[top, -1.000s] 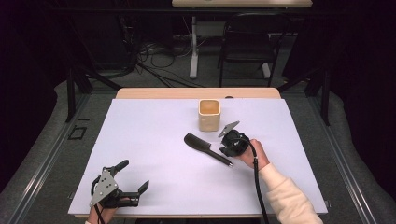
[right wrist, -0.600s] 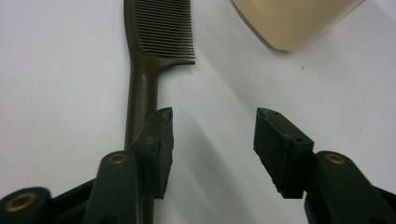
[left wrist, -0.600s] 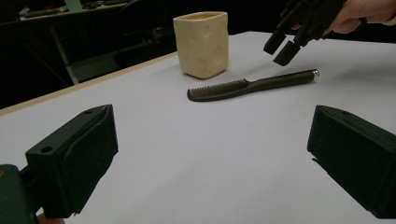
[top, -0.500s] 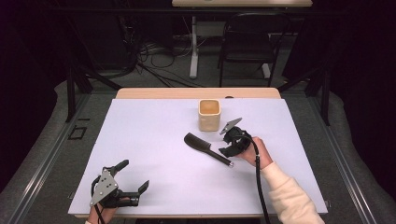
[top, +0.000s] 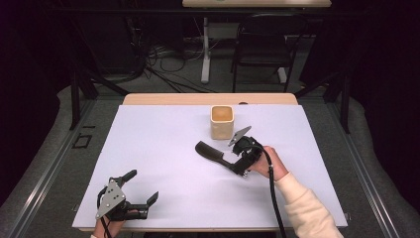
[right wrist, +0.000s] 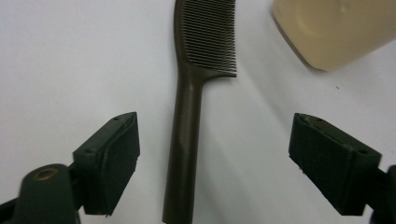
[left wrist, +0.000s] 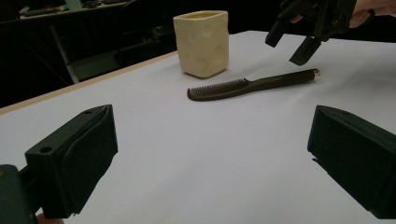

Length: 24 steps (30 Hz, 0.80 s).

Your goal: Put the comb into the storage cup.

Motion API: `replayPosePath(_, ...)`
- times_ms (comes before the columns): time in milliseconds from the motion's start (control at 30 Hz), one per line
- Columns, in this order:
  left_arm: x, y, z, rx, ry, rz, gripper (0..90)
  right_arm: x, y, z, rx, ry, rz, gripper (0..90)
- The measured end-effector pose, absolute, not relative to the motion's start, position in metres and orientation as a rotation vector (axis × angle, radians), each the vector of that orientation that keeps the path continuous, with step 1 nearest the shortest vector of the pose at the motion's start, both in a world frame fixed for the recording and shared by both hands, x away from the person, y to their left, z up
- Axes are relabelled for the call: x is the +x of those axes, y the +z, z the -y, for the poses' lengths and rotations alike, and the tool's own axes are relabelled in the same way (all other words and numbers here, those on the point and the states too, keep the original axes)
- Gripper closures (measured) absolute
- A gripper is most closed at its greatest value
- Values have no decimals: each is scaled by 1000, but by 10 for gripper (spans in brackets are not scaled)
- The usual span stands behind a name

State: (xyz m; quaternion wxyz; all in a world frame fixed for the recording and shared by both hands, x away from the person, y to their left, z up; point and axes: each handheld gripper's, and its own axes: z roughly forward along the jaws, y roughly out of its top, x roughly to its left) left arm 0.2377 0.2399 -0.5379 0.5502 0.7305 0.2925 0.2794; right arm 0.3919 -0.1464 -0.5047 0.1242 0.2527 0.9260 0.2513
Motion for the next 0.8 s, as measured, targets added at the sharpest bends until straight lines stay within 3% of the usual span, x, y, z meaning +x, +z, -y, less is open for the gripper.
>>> replayPosePath(433,238,-538,-239,1735,662,-692,14,389,-507,135,708,720,-2715,0)
replayPosePath(800,238,-538,-240,1737,664,-693,14,389,-510,126,657,708,-2741,0)
